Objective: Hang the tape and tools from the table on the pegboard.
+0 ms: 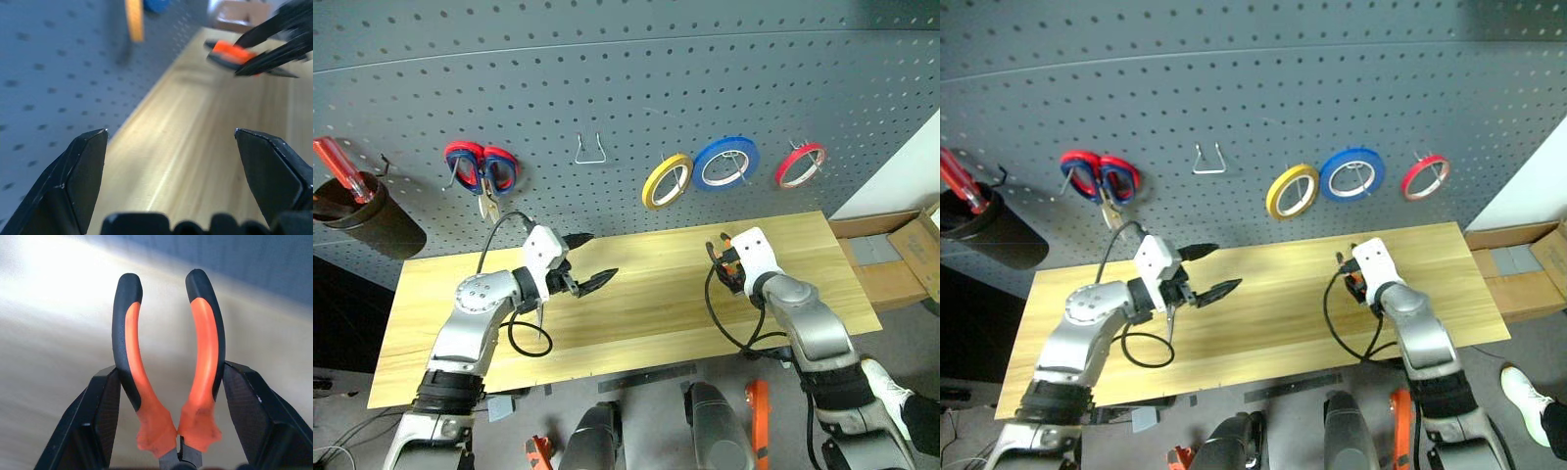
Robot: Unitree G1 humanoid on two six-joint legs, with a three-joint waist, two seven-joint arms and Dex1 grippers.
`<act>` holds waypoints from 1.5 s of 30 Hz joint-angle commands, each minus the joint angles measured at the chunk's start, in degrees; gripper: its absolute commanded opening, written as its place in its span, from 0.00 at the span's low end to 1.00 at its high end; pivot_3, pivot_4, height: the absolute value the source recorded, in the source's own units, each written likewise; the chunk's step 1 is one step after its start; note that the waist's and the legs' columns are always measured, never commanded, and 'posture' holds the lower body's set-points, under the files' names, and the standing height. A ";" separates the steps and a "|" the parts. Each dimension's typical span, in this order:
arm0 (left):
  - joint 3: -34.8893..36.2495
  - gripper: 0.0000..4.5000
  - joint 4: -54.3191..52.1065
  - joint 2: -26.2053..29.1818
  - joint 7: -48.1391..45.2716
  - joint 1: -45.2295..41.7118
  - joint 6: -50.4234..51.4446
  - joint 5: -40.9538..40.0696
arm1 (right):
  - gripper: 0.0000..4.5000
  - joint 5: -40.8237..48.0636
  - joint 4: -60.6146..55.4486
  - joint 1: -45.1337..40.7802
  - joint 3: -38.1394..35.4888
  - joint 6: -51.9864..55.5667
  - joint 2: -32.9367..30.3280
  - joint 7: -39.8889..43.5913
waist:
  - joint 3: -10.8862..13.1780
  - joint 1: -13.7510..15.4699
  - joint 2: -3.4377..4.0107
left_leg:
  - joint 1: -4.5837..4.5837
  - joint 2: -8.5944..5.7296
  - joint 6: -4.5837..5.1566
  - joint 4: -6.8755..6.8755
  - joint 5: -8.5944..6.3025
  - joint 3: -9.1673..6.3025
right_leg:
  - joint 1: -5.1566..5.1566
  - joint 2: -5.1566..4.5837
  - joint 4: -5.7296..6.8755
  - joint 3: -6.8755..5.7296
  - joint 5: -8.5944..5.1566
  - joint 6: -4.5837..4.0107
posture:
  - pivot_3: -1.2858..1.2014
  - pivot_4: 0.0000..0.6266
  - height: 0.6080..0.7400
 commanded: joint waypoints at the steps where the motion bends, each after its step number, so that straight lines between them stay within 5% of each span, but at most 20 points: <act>1: 4.81 0.99 -5.66 -0.56 1.13 3.51 -0.02 -4.85 | 0.60 4.24 -16.57 2.28 -0.26 5.18 5.52 -1.56 | 0.00 0.02 0.00 | 0.00 0.05 0.00 0.00 0.00 0.00 | 0.01 0.00 0.00 0.00 0.00 0.00 | 0.45 0.43 1.00; 6: 8.71 0.99 -11.12 -1.61 2.49 10.45 -0.17 -8.75 | 0.60 7.74 -25.81 -3.53 1.17 6.03 12.12 -3.09 | 0.01 0.27 0.01 | 0.02 0.04 0.00 0.04 -0.01 0.02 | 0.03 -0.01 -0.02 0.05 0.01 -0.01 | 0.46 0.43 1.00; 12: 10.60 0.99 -13.59 -1.22 4.40 14.10 -1.70 -8.43 | 0.60 11.30 -20.18 -15.54 -2.26 0.86 14.21 -2.28 | 0.01 1.53 0.02 | 0.05 0.19 -0.03 0.02 0.01 0.00 | 0.03 0.13 -0.03 -0.05 0.09 -0.14 | 0.47 0.41 1.00; 28: 15.55 0.99 -17.90 -2.89 12.38 13.81 -2.16 -9.77 | 0.60 12.26 21.15 -43.19 -1.41 -32.59 23.57 2.01 | -0.03 1.59 0.04 | 0.02 0.53 -0.20 -0.07 0.00 0.31 | -0.28 0.29 0.03 -0.13 0.17 -0.29 | 0.53 0.33 1.00; 45: 13.30 0.99 -20.08 -4.24 16.68 9.77 0.31 -11.14 | 0.60 8.58 53.02 -51.23 -0.30 -64.56 29.19 1.12 | -0.21 3.14 -0.10 | -0.02 0.72 -0.47 -0.07 0.07 0.78 | -0.76 0.73 0.16 -0.10 0.47 -0.73 | 0.55 0.32 1.00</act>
